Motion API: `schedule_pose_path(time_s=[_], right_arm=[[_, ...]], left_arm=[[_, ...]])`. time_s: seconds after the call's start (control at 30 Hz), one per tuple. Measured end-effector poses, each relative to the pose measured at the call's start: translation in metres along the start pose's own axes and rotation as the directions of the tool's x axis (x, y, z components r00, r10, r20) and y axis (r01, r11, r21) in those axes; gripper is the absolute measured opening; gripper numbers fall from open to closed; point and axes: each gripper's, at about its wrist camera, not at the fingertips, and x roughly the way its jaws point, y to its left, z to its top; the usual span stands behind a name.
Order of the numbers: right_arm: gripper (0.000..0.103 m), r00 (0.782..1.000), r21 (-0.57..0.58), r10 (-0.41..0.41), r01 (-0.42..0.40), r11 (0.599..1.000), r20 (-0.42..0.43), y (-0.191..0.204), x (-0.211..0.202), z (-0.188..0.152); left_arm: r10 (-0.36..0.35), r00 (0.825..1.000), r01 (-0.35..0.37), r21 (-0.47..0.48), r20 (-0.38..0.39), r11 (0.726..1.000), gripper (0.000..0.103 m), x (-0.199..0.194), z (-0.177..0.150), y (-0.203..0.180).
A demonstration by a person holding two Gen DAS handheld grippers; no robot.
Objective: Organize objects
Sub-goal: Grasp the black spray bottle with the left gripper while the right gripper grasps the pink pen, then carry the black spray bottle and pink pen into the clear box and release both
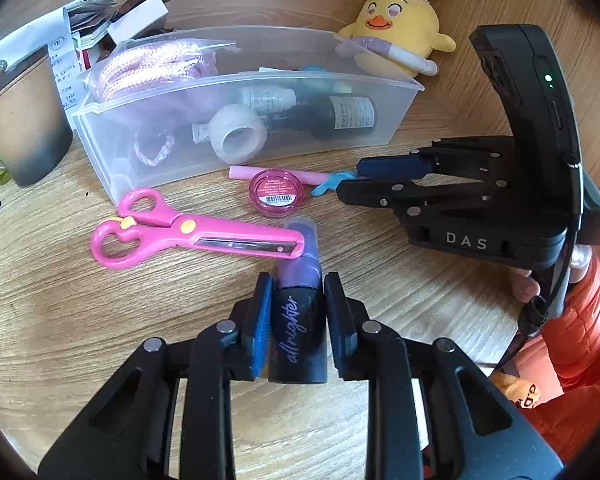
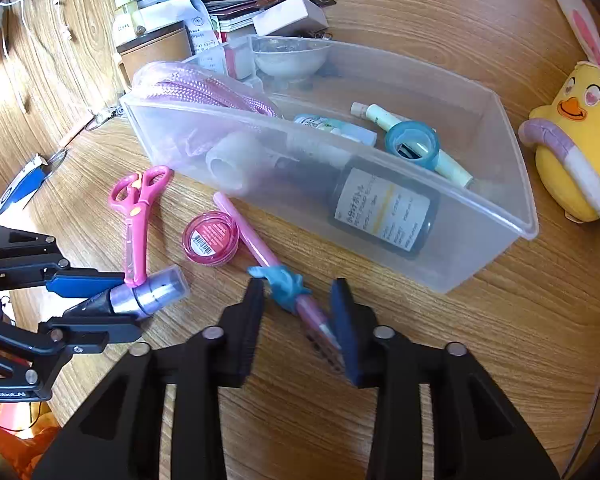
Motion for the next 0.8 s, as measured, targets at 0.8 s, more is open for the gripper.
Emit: schedule_pose_path(time_s=[0.8], right_arm=[[0.015,0.992,0.098,0.0,-0.012,0.995,0.125,-0.002,-0.067,-0.029]], left_arm=[[0.005,0.992,-0.003,-0.015,0.127,1.0,0.025,-0.026,0.024,-0.019]])
